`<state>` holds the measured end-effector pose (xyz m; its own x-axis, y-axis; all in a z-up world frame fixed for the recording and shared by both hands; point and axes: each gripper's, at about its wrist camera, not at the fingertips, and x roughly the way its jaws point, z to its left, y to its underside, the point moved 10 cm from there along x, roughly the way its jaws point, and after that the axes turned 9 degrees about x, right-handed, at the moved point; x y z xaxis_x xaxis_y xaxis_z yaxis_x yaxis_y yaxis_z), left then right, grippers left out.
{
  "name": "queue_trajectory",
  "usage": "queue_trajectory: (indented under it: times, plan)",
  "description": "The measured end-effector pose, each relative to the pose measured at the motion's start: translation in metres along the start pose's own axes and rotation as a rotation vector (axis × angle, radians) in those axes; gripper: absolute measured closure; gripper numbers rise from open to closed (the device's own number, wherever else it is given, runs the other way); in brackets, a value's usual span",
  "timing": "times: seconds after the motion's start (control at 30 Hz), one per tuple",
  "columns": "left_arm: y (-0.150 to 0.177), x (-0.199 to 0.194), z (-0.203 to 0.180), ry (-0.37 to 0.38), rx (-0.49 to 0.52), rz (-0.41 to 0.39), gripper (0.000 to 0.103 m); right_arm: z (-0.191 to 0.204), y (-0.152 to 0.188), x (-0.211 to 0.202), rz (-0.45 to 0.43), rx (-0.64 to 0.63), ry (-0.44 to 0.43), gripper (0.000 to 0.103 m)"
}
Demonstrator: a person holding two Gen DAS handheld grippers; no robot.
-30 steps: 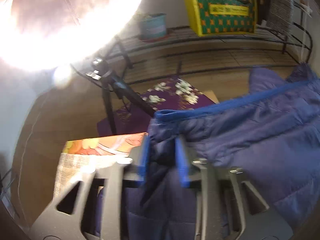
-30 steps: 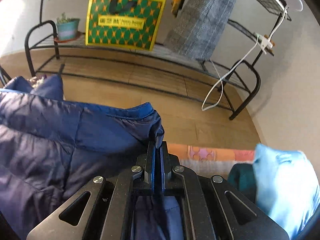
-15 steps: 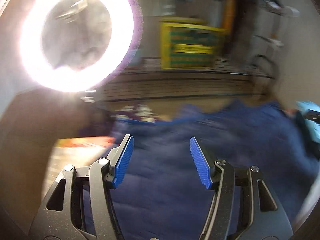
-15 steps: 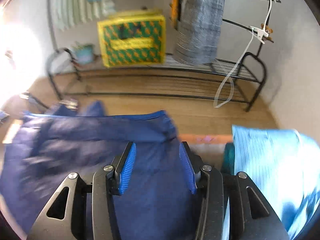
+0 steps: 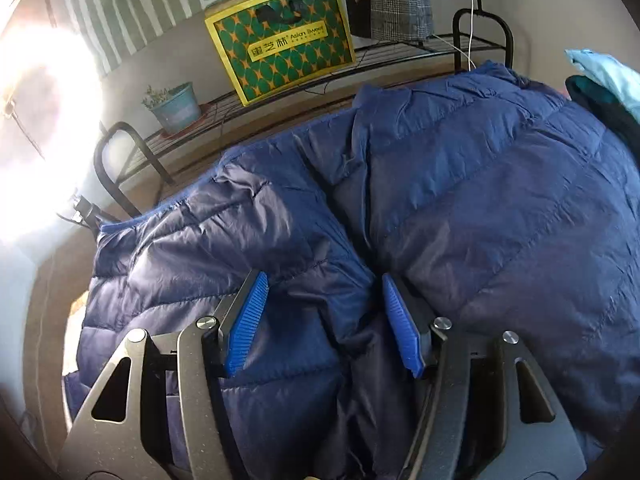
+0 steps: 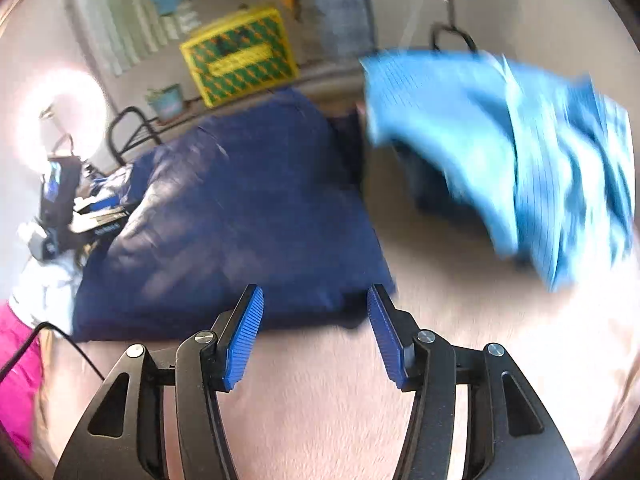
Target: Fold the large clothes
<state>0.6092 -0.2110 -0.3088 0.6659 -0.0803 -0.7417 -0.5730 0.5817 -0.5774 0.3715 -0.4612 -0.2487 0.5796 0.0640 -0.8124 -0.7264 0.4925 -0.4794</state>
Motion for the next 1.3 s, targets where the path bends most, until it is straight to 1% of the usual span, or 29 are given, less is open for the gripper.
queue_trajectory:
  times: [0.07, 0.13, 0.17, 0.2, 0.23, 0.3, 0.33, 0.4, 0.47, 0.53, 0.6, 0.63, 0.67, 0.7, 0.73, 0.77, 0.8, 0.87, 0.9, 0.93, 1.03, 1.07, 1.17, 1.23, 1.3]
  plan:
    - [0.001, -0.008, 0.004, 0.013, -0.011, 0.011, 0.041, -0.005, 0.004, 0.008, 0.019, 0.055, -0.026, 0.050]
    - [-0.001, -0.037, 0.010, 0.019, -0.037, -0.036, 0.041, -0.009, 0.001, 0.011, 0.019, 0.122, -0.078, 0.050]
    - [-0.001, -0.056, 0.013, 0.024, -0.050, -0.068, 0.041, -0.012, -0.003, 0.010, 0.005, 0.167, -0.109, 0.050]
    - [-0.001, -0.069, 0.011, 0.035, -0.056, -0.089, 0.041, -0.014, -0.005, 0.010, -0.003, 0.201, -0.129, 0.044]
    - [0.002, -0.087, 0.006, 0.064, -0.065, -0.117, 0.041, -0.016, -0.007, 0.011, -0.007, 0.228, -0.143, 0.035]
    - [0.010, -0.113, -0.007, 0.119, -0.080, -0.147, 0.041, -0.018, -0.010, 0.015, -0.004, 0.281, -0.175, 0.030]
    - [0.018, -0.123, -0.019, 0.147, -0.072, -0.151, 0.041, -0.018, -0.012, 0.019, 0.004, 0.294, -0.187, 0.030]
    - [0.033, -0.128, -0.044, 0.170, -0.017, -0.135, 0.041, -0.016, -0.013, 0.024, 0.009, 0.320, -0.207, 0.030]
    - [0.042, -0.120, -0.062, 0.184, 0.016, -0.111, 0.041, -0.015, -0.012, 0.024, -0.002, 0.336, -0.217, 0.030]
    - [0.051, -0.107, -0.076, 0.175, 0.024, -0.089, 0.041, -0.015, -0.015, 0.025, -0.015, 0.345, -0.222, 0.030]
    - [0.058, -0.092, -0.085, 0.166, 0.031, -0.090, 0.041, -0.011, -0.018, 0.032, 0.000, 0.365, -0.239, 0.030]
    - [0.059, -0.086, -0.085, 0.170, 0.014, -0.096, 0.041, -0.009, -0.017, 0.032, 0.008, 0.367, -0.240, 0.032]
    - [0.060, -0.084, -0.084, 0.179, -0.012, -0.107, 0.041, -0.006, -0.017, 0.034, 0.008, 0.355, -0.228, 0.040]
    - [0.059, -0.082, -0.082, 0.191, -0.024, -0.109, 0.041, -0.002, -0.016, 0.033, 0.000, 0.313, -0.194, 0.064]
    - [0.059, -0.083, -0.081, 0.208, -0.033, -0.103, 0.041, 0.001, -0.017, 0.031, -0.010, 0.267, -0.162, 0.080]
    - [0.059, -0.084, -0.077, 0.222, -0.049, -0.092, 0.041, 0.008, -0.019, 0.026, -0.031, 0.205, -0.126, 0.084]
    - [0.062, -0.090, -0.071, 0.240, -0.088, -0.080, 0.041, 0.011, -0.020, 0.021, -0.045, 0.170, -0.109, 0.090]
    - [0.068, -0.105, -0.060, 0.251, -0.133, -0.094, 0.041, 0.023, -0.026, 0.007, -0.088, 0.098, -0.082, 0.092]
    - [0.072, -0.116, -0.054, 0.240, -0.145, -0.113, 0.041, 0.029, -0.029, -0.002, -0.108, 0.067, -0.076, 0.093]
    - [0.078, -0.129, -0.043, 0.204, -0.149, -0.139, 0.041, 0.033, -0.030, -0.008, -0.121, 0.051, -0.074, 0.093]
    - [0.094, -0.140, -0.022, 0.140, -0.178, -0.172, 0.041, 0.047, -0.036, -0.021, -0.151, 0.005, -0.067, 0.094]
    - [0.101, -0.135, -0.019, 0.131, -0.182, -0.156, 0.041, 0.052, -0.038, -0.025, -0.159, -0.008, -0.061, 0.094]
    - [0.124, -0.098, -0.031, 0.159, -0.141, -0.045, 0.041, 0.063, -0.037, -0.036, -0.178, -0.040, -0.052, 0.095]
    - [0.125, -0.096, -0.032, 0.150, -0.134, -0.063, 0.041, 0.076, -0.039, -0.045, -0.191, -0.063, -0.058, 0.095]
    - [0.124, -0.101, -0.028, 0.186, -0.172, -0.034, 0.041, 0.093, -0.043, -0.053, -0.212, -0.104, -0.044, 0.095]
